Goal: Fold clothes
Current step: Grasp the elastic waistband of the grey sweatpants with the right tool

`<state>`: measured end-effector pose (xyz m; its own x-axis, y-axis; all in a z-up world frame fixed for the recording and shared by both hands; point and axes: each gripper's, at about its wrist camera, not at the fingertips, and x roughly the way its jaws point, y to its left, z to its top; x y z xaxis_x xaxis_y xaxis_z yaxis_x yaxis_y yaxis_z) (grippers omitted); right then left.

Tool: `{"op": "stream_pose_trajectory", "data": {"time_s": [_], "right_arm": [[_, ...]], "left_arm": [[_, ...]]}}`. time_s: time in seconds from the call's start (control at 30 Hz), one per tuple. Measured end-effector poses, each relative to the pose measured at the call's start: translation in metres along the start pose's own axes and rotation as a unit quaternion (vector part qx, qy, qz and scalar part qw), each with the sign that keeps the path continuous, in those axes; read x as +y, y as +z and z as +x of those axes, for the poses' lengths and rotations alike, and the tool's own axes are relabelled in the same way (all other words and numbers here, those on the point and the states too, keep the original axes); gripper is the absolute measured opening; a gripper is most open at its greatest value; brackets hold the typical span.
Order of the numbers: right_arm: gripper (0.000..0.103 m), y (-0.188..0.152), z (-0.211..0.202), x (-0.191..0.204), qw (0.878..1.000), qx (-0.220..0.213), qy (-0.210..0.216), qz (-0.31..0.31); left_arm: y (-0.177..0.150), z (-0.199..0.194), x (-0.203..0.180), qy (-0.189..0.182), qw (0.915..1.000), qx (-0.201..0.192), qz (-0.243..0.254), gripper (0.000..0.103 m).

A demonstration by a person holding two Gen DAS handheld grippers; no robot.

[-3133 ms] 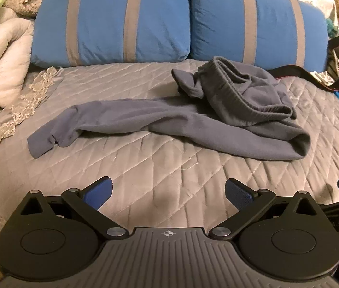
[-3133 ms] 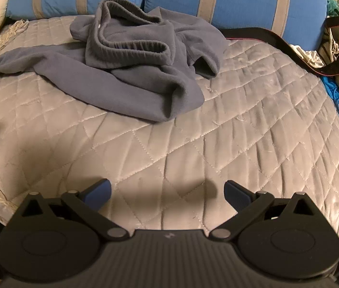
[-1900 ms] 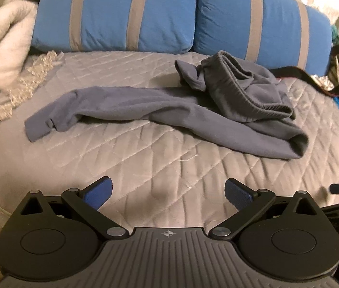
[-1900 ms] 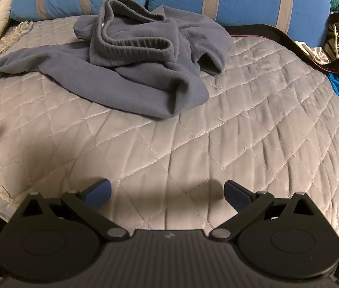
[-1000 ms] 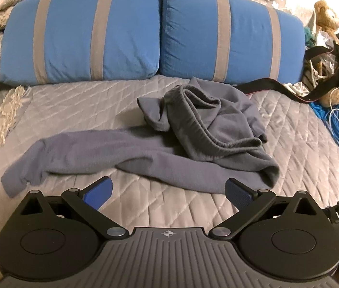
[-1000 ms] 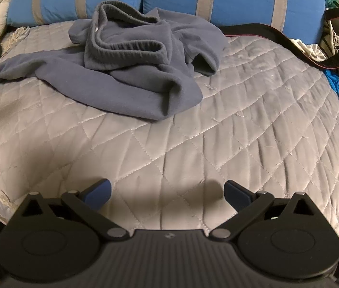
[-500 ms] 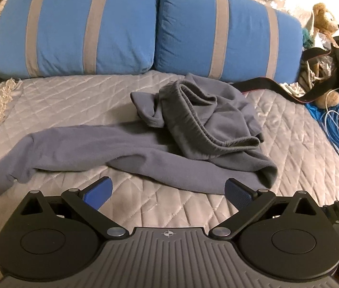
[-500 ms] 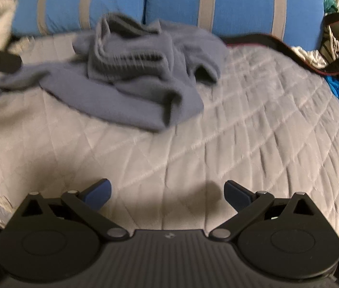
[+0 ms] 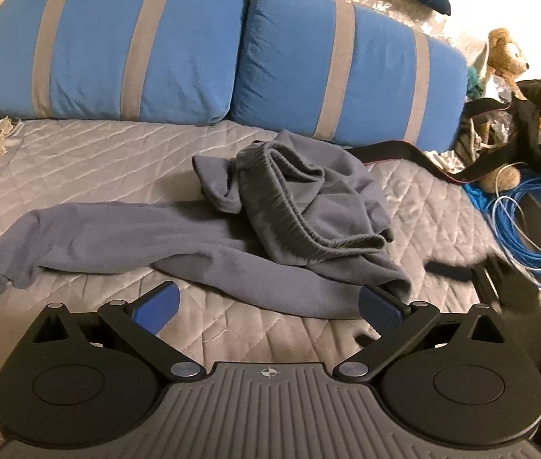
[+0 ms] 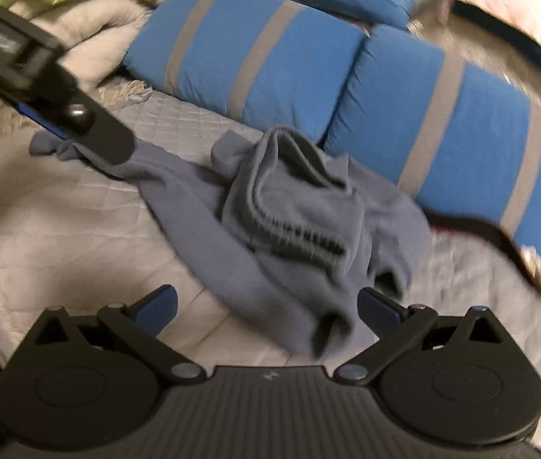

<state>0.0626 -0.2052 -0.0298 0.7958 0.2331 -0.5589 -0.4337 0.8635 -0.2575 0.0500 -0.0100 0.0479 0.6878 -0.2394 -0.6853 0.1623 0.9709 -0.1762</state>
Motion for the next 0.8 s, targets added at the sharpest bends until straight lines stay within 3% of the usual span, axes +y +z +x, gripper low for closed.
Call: {"op": "stream_pose_trajectory", "data": {"time_s": [0.27, 0.37, 0.6, 0.63, 0.67, 0.7, 0.8], "right_arm": [[0.100, 0.017, 0.046, 0.000, 0.988, -0.026, -0.013, -0.152], [0.091, 0.019, 0.057, 0.003, 0.985, -0.015, -0.002, -0.175], [0.055, 0.020, 0.068, 0.004, 0.981, 0.013, -0.006, -0.194], [0.035, 0.019, 0.068, 0.005, 0.980, 0.016, -0.006, -0.196], [0.029, 0.017, 0.069, 0.005, 0.980, 0.019, -0.005, -0.199], [0.016, 0.016, 0.069, 0.005, 0.979, 0.023, -0.004, -0.202], [0.009, 0.015, 0.065, 0.005, 0.980, 0.026, -0.004, -0.195]], "left_arm": [[-0.001, -0.002, 0.005, -0.012, 0.9999, 0.001, -0.009, 0.102], [0.000, -0.004, 0.006, -0.015, 0.9998, -0.001, -0.012, 0.102], [0.002, -0.005, 0.012, -0.023, 0.9993, -0.002, -0.028, 0.102], [0.002, -0.005, 0.012, -0.023, 0.9993, -0.002, -0.030, 0.102], [0.002, -0.004, 0.013, -0.023, 0.9992, -0.002, -0.032, 0.102], [0.002, -0.004, 0.014, -0.023, 0.9992, -0.002, -0.034, 0.102], [0.002, -0.002, 0.016, -0.024, 0.9989, -0.002, -0.040, 0.102]]}}
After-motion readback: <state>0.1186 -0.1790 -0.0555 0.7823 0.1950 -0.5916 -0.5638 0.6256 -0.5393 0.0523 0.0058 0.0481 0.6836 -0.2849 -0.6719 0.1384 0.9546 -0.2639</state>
